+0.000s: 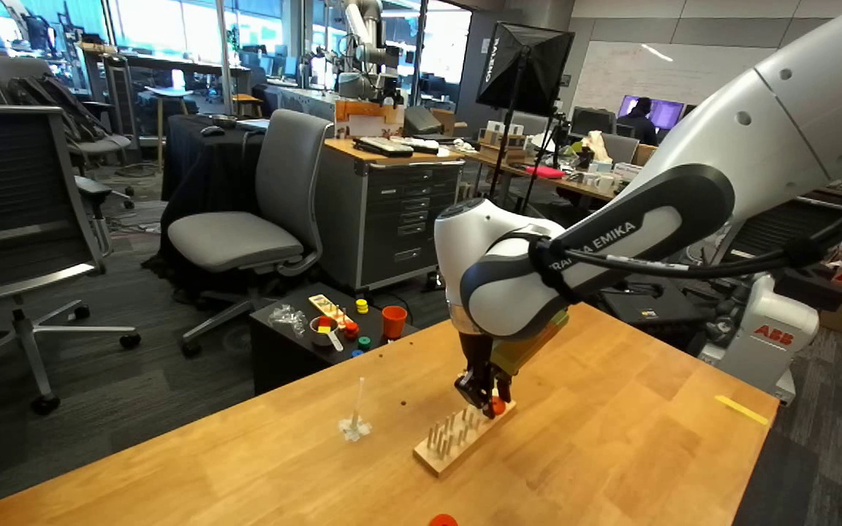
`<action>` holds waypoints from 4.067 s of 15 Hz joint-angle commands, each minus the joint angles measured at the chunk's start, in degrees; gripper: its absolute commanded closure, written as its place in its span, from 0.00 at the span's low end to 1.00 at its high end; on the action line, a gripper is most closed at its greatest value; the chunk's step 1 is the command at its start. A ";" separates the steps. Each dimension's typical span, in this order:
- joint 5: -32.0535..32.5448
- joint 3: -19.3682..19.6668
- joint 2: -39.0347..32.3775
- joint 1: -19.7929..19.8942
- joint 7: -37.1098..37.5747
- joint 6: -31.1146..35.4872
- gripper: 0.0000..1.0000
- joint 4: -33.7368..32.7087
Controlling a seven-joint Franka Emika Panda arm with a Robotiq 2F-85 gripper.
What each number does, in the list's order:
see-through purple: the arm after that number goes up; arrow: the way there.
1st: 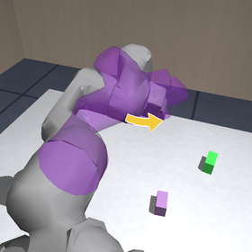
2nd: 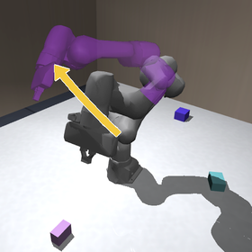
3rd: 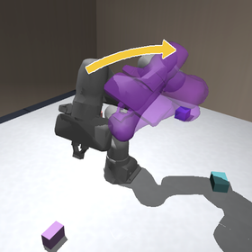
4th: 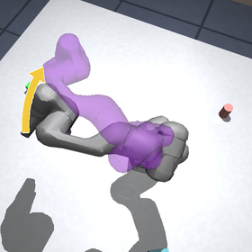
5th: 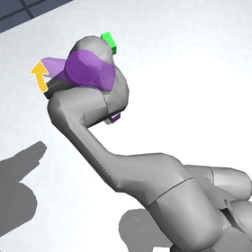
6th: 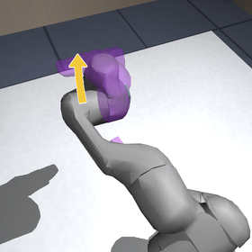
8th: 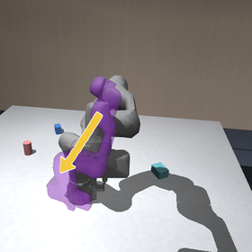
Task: Pick up the orange ring on the right and place it on the wooden stand
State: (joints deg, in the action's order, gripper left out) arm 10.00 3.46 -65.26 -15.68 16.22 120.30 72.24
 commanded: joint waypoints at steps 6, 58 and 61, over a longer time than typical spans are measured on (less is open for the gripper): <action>-0.92 -0.18 -1.38 0.87 0.60 -2.85 0.83 -2.80; -4.44 -0.95 -5.34 2.98 1.23 -7.91 0.83 -7.08; -4.82 -0.91 -5.86 3.54 0.81 -8.34 0.83 -7.44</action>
State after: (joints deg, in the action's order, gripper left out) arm 6.32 3.34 -67.52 -13.33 16.93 113.23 67.84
